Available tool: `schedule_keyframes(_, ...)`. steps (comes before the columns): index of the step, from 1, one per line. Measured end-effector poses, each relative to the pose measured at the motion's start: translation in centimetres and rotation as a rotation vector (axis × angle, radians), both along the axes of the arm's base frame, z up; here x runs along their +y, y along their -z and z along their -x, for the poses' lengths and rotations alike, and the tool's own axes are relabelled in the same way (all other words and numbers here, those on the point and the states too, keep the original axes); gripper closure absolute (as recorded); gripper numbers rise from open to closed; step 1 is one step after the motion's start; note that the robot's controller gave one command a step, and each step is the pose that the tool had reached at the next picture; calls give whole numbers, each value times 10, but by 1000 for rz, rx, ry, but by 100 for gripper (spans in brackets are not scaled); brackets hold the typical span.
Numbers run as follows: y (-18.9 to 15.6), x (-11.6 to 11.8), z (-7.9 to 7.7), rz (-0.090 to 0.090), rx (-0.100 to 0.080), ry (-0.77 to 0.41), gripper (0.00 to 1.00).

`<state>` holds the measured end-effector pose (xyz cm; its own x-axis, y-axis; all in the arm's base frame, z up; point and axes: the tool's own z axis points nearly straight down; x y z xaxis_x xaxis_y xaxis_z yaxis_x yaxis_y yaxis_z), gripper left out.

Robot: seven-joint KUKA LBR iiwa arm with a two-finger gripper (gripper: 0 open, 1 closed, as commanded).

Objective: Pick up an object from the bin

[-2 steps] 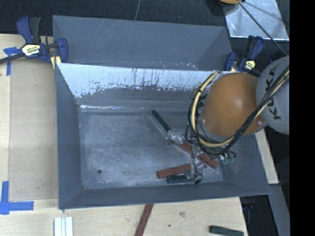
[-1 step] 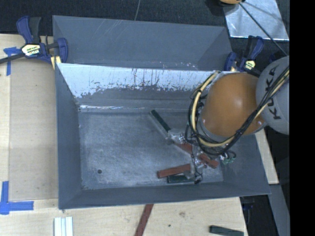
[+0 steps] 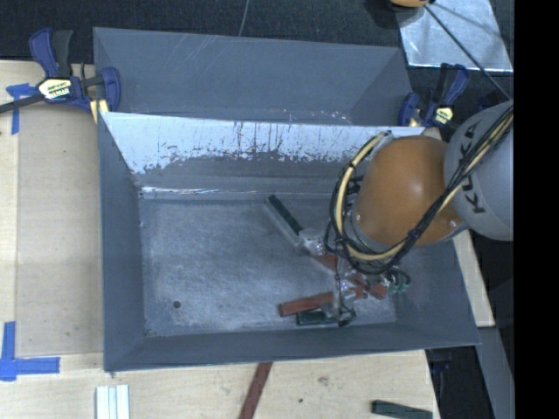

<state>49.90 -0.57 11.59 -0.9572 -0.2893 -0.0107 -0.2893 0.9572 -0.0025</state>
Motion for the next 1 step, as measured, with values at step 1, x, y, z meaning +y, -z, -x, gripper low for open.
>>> schedule_keyframes(1,37,-8,-10,0,8,45,100)
